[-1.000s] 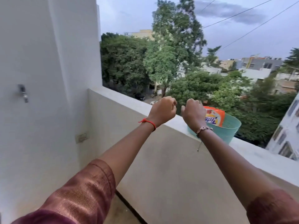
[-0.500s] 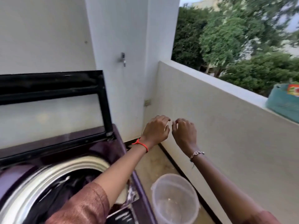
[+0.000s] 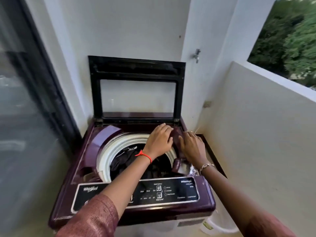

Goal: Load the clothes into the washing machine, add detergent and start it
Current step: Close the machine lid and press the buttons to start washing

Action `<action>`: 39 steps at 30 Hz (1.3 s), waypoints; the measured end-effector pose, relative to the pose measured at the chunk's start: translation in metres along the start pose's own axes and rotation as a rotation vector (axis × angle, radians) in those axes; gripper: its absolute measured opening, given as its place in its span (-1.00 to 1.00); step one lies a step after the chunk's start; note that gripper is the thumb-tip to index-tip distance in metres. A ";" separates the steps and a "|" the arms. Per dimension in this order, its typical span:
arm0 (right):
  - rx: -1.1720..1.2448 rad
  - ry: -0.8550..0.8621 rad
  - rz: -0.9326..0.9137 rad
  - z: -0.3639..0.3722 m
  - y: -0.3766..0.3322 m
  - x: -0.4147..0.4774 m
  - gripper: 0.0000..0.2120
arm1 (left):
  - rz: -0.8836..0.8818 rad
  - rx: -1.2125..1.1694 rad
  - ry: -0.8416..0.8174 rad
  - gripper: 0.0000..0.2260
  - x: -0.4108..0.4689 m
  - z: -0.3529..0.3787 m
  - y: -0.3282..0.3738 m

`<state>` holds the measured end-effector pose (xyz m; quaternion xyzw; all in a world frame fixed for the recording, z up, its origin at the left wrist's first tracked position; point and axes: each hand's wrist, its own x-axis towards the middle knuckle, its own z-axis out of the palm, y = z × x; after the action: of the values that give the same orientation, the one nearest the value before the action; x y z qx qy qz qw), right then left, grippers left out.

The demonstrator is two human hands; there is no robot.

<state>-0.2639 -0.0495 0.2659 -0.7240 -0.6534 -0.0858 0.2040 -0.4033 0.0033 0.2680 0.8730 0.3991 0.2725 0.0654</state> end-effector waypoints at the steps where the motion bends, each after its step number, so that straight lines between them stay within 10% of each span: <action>1: 0.018 -0.014 -0.028 0.002 -0.007 -0.006 -0.81 | -0.040 0.011 -0.008 -0.65 -0.016 -0.005 -0.004; 19: 0.129 -0.274 -0.166 0.006 -0.080 -0.106 -0.63 | -0.287 0.143 0.010 -0.65 -0.176 -0.047 -0.024; 39: 0.094 -0.242 -0.155 0.062 -0.111 0.005 -0.72 | -0.334 0.028 -0.049 -0.80 -0.085 -0.028 -0.125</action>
<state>-0.3804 -0.0126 0.2327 -0.6663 -0.7303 0.0173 0.1500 -0.5462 0.0222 0.2142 0.8020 0.5404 0.2308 0.1075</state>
